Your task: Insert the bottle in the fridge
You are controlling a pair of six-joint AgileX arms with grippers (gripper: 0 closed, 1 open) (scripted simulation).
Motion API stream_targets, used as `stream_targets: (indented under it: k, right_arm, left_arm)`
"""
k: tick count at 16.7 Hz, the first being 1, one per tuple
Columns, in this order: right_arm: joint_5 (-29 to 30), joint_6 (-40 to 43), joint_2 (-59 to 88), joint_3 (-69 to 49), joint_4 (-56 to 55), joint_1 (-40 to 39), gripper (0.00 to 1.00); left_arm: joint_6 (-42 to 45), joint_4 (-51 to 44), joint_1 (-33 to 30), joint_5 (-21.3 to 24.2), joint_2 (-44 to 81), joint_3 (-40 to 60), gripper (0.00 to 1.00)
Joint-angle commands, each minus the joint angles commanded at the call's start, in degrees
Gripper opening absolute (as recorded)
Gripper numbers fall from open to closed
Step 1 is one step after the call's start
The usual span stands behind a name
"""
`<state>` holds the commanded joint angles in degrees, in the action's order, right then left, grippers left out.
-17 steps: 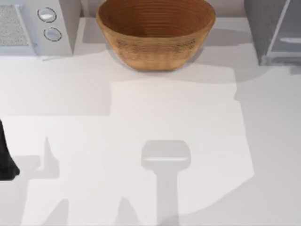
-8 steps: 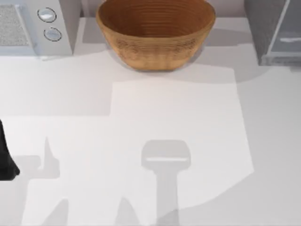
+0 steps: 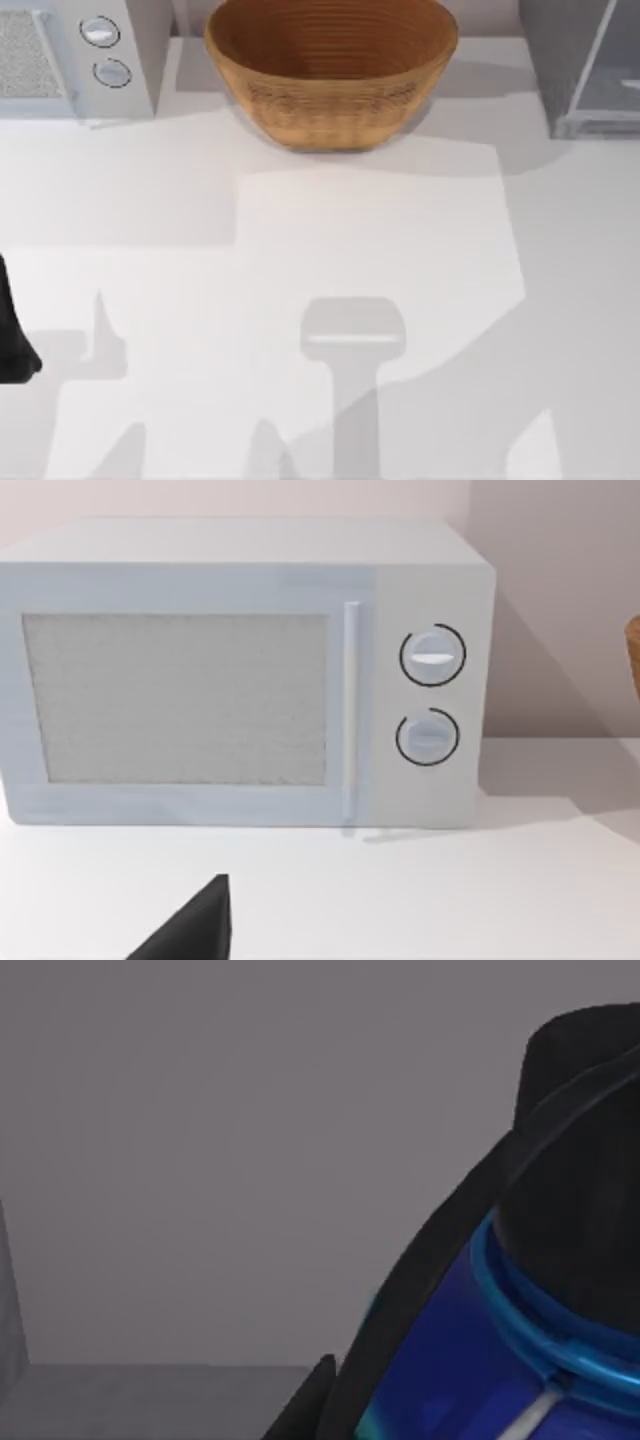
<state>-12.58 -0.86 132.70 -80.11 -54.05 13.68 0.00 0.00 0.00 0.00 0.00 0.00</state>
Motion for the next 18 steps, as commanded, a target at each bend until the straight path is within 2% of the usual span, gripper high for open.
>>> stream_targets:
  k: [3,7,18]
  right_arm:
    - [0.81,0.1,3.16,-4.65,3.16,-0.76,0.01]
    - [0.99,0.06,3.42,-5.0,3.42,-0.78,0.01]
    - [0.99,0.06,3.42,-5.0,3.42,-0.78,0.83]
  left_arm:
    - [0.0,0.0,0.0,0.0,0.0,0.0,1.0]
    - [0.0,0.0,0.0,0.0,0.0,0.0,1.0]
    - [0.0,0.0,0.0,0.0,0.0,0.0,1.0]
